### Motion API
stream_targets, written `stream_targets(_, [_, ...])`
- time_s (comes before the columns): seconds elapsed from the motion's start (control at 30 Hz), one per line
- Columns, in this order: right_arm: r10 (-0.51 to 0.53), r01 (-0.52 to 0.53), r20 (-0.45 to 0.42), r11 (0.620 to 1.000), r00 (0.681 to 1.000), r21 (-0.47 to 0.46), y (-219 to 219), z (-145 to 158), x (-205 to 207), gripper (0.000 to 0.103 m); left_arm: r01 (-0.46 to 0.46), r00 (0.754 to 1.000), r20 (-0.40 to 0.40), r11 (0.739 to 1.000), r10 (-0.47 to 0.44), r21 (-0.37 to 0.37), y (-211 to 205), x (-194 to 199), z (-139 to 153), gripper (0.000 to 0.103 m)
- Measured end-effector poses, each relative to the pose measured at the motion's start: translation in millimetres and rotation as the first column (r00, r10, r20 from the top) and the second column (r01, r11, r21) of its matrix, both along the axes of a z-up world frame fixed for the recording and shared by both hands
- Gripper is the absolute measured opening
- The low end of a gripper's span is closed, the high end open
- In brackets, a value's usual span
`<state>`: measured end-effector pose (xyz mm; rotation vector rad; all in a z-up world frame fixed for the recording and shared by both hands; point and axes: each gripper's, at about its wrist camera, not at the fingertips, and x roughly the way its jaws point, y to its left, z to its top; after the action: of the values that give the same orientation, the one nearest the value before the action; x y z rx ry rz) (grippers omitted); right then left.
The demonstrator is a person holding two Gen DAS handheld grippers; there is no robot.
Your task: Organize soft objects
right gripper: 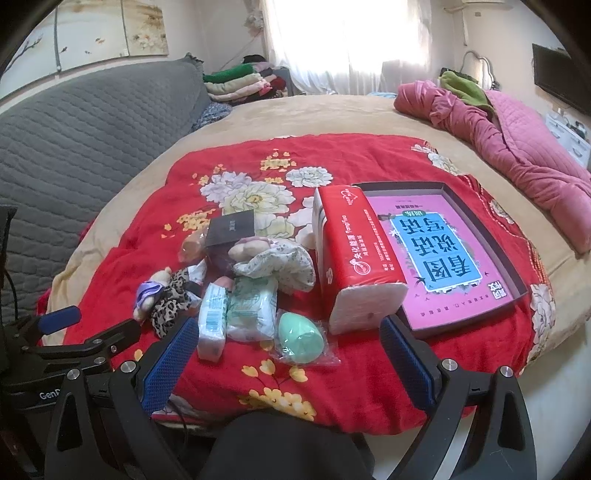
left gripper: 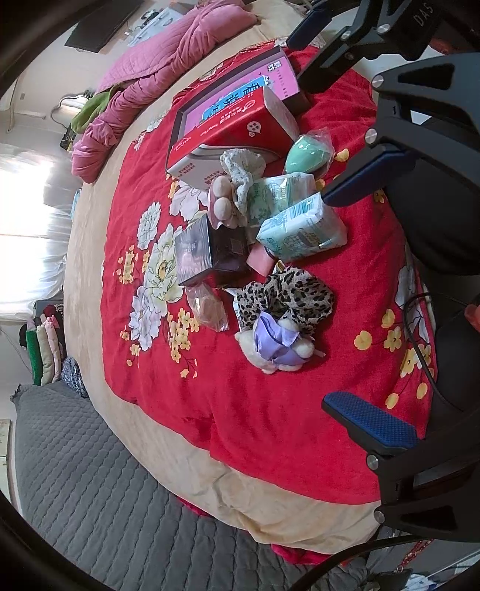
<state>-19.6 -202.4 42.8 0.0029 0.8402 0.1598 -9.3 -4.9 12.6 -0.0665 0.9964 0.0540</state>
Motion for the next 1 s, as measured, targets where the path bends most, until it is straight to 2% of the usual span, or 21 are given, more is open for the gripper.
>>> stream_targets(1.0, [-0.008,0.008,0.003,1.000,1.000,-0.008,-0.6,0.1,-0.7,0.098,0.002,1.000,-0.001,1.000,-0.002,0.004,-0.3,-0.1,-1.4,0.101])
